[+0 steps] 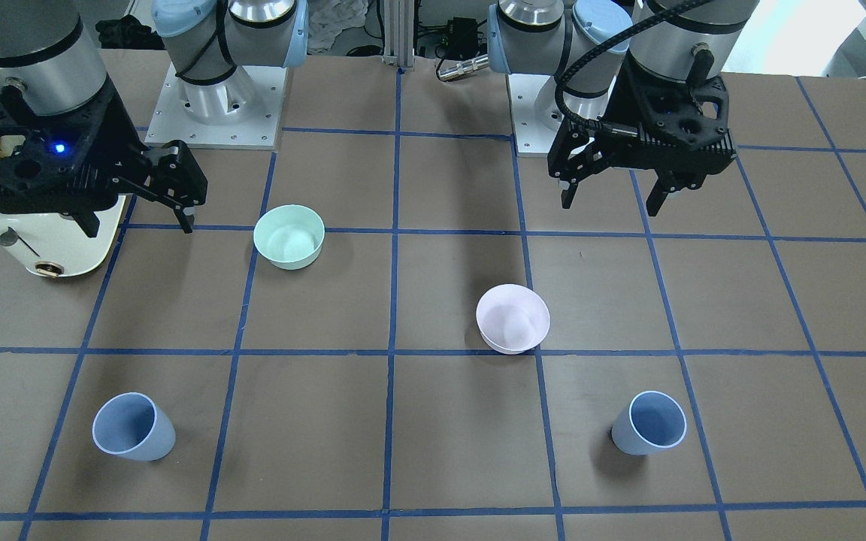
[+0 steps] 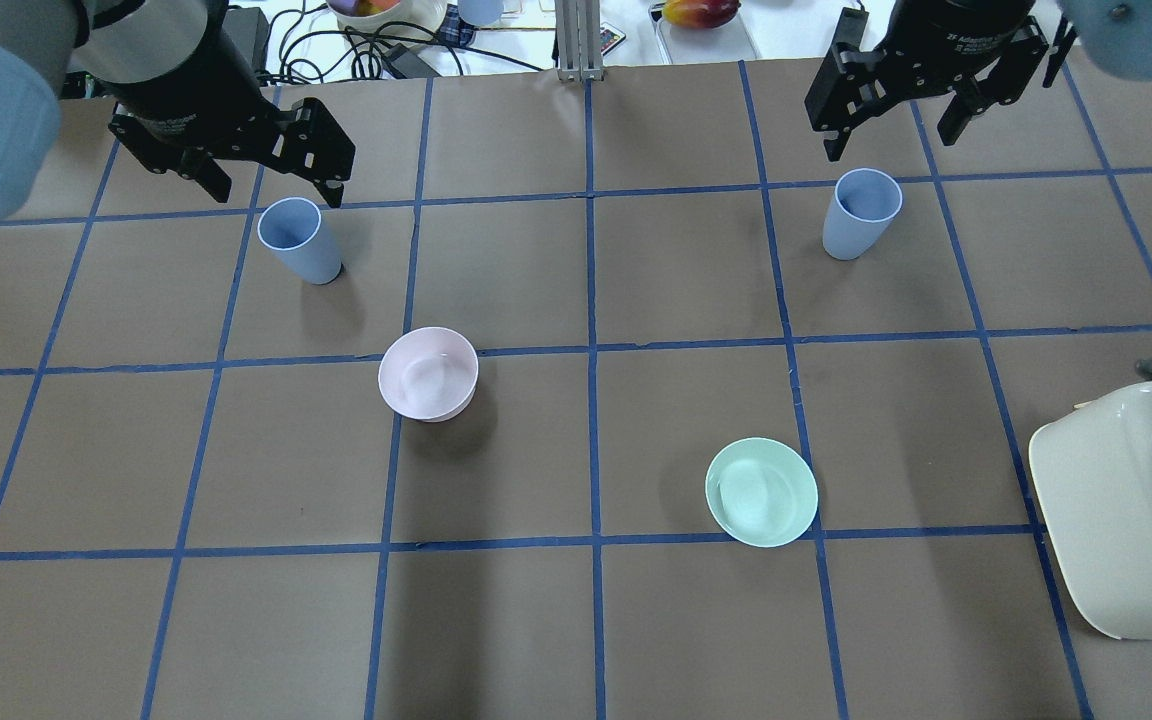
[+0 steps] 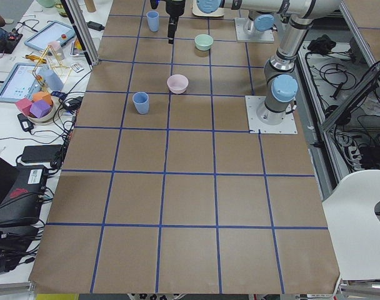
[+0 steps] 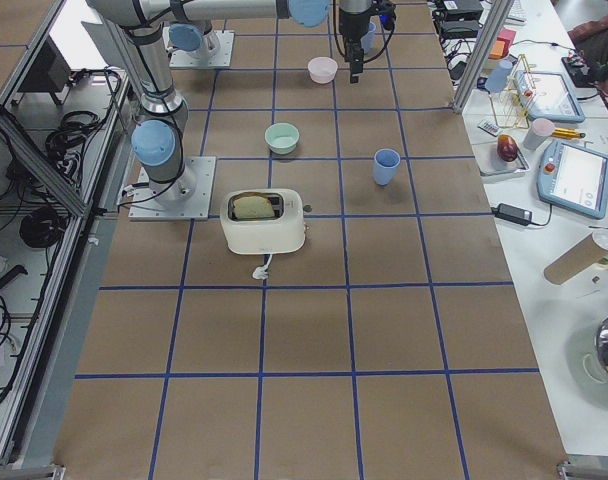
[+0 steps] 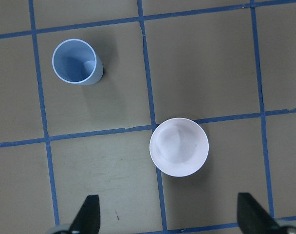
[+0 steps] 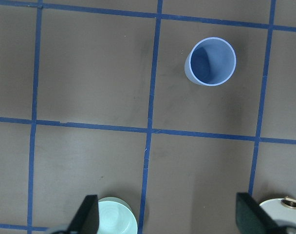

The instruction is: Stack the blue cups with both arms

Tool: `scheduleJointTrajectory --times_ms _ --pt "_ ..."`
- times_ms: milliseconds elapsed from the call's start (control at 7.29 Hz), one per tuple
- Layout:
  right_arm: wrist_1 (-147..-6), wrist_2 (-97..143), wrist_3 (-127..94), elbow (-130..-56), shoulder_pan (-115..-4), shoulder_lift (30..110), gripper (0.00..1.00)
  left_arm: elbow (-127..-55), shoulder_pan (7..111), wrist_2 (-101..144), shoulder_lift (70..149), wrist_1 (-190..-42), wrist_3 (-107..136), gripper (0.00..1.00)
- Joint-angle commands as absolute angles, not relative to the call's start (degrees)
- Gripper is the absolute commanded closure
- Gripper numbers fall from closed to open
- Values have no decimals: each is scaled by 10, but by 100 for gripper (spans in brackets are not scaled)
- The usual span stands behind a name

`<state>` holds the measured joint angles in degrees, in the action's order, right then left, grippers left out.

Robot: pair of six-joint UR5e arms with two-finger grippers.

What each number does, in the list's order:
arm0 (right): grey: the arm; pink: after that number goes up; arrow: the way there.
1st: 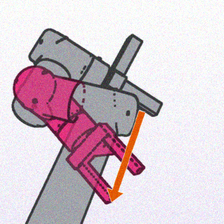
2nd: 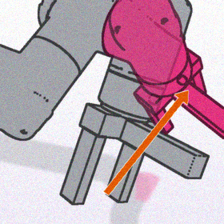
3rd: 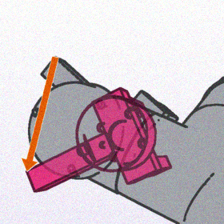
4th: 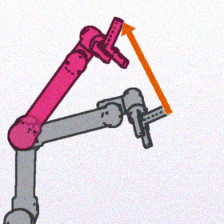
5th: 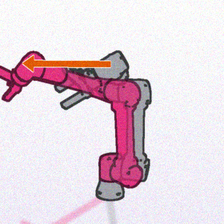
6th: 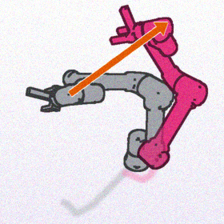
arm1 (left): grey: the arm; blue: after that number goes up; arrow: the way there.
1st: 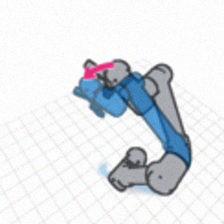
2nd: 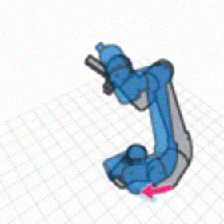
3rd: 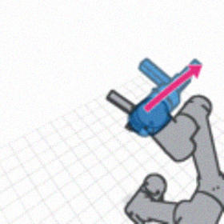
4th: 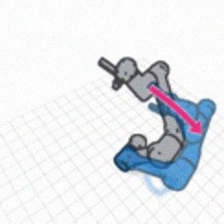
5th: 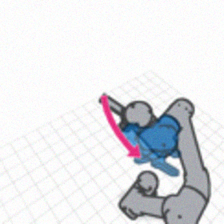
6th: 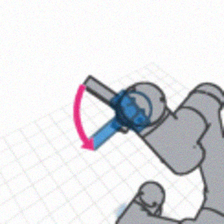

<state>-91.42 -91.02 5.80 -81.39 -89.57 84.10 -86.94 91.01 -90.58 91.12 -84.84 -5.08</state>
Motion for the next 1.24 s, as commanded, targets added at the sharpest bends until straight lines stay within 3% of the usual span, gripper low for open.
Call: scheduleJointTrajectory --times_ms 0,412,686,961,1098 --pt "-914 -908 58 -814 -894 840 0 -874 893 -905 969 -814 -113 0" --pt "-914 -907 58 -814 -894 840 0 -856 850 -910 1114 -689 -161 0" --pt "-914 -905 55 -816 -895 840 0 -856 848 -911 1171 -638 -153 0" --pt "-919 -904 57 -818 -891 837 0 -856 848 -911 1203 -636 -145 7" --pt "-919 -905 55 -817 -890 837 0 -857 848 -912 1207 -635 -143 29"
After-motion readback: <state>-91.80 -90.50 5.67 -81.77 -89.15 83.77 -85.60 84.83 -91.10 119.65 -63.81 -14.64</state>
